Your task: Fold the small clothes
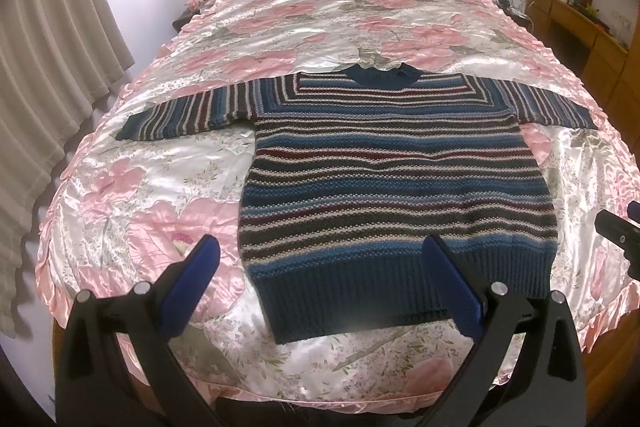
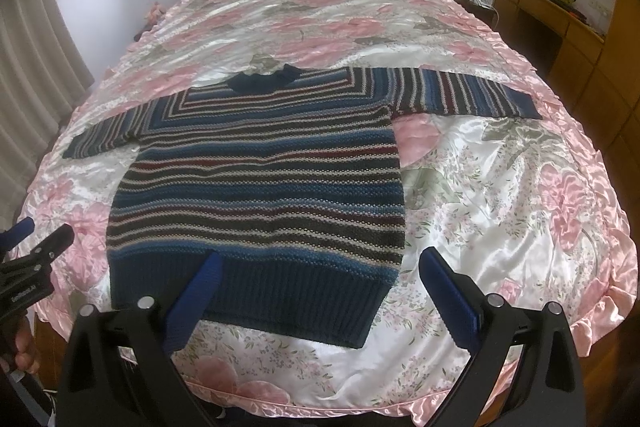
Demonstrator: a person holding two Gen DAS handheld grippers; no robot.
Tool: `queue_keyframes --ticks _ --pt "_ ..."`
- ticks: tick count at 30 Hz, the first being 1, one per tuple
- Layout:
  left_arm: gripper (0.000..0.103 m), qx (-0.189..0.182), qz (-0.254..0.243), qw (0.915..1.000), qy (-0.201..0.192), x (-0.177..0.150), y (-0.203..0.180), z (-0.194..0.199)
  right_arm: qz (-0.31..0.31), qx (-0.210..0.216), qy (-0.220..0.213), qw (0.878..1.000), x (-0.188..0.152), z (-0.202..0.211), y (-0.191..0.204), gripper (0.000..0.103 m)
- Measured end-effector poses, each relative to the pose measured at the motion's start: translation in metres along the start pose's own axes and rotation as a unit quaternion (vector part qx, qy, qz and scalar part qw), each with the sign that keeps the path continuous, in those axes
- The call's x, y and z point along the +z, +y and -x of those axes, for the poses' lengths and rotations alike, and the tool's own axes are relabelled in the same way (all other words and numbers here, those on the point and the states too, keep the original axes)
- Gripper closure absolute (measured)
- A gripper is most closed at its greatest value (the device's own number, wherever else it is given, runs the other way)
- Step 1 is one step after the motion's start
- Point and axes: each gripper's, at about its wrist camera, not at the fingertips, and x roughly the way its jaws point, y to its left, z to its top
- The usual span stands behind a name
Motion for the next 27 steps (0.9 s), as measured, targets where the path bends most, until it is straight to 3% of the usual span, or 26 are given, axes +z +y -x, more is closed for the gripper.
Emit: queue_keyframes --ticks 27 --pt "0.003 0.006 -0.007 0.9999 0.005 0.010 -0.005 -0.016 -0.008 0.019 0.004 1.000 0.005 -0.015 -0.012 0.004"
